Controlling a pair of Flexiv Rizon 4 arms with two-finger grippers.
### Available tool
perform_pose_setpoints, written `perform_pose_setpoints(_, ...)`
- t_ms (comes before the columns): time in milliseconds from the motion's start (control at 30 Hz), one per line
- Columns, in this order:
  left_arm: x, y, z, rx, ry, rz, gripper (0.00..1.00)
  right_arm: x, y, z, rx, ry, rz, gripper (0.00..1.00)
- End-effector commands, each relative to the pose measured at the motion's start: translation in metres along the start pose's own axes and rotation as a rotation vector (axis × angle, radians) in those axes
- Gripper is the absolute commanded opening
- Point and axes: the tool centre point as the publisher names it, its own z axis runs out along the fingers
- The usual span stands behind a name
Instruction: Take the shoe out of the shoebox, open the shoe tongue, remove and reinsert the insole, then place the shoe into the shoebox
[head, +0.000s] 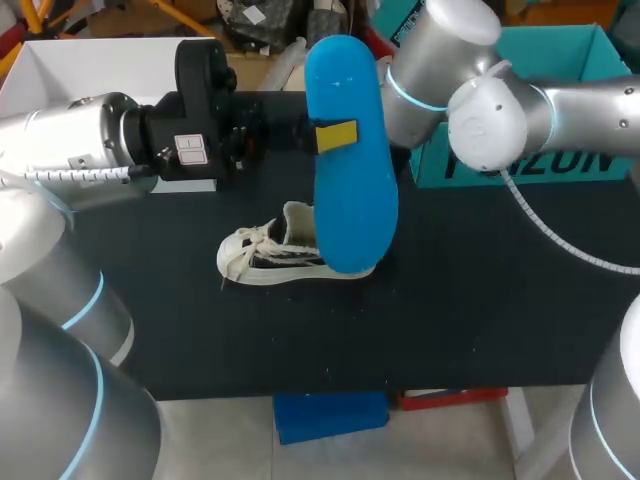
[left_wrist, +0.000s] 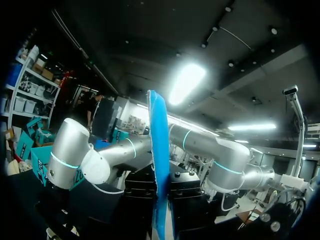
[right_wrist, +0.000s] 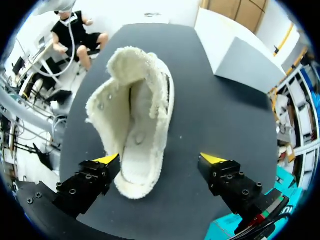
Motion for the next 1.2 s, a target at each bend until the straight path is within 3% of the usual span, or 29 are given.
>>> perform_pose_setpoints(33,0.0,0.001,0.001,0.002,-0.003,0.002,0.0,-0.003,0.015,0.008,0.393,-0.002,0.006,1.0)
perform_pose_setpoints(233,0.0,0.001,0.001,0.002,-0.003,0.002,0.0,0.0,0.029,0.018,0.456,-0.007,0.016,1.0)
perform_pose_setpoints(433,0.0,0.001,0.001,0.002,-0.003,0.002,0.0,-0.001,0.038,0.03,0.426,-0.013,0.016,1.0)
perform_pose_setpoints(767,0.0,0.001,0.001,0.002,-0.003,0.002,0.0,-0.002,0.033,0.044,0.435,-0.004,0.03,1.0)
perform_pose_setpoints(800,0.0,0.001,0.001,0.002,-0.003,0.002,0.0,-0.002,0.032,0.045,0.435,-0.004,0.03,0.96)
perform_pose_setpoints(833,0.0,0.001,0.001,0.002,-0.003,0.002,0.0,-0.002,0.031,0.047,0.428,-0.004,0.035,0.64)
perform_pose_setpoints(867,0.0,0.001,0.001,0.002,-0.003,0.002,0.0,-0.001,0.03,0.048,0.417,-0.008,0.04,0.44)
perform_pose_setpoints(933,0.0,0.001,0.001,0.002,-0.003,0.002,0.0,-0.001,0.029,0.05,0.405,-0.008,0.045,0.08)
perform_pose_setpoints(967,0.0,0.001,0.001,0.002,-0.003,0.002,0.0,-0.002,0.028,0.051,0.395,-0.001,0.045,0.0)
perform_pose_setpoints(1200,0.0,0.001,0.001,0.002,-0.003,0.002,0.0,-0.002,0.028,0.052,0.375,0.009,0.041,0.0)
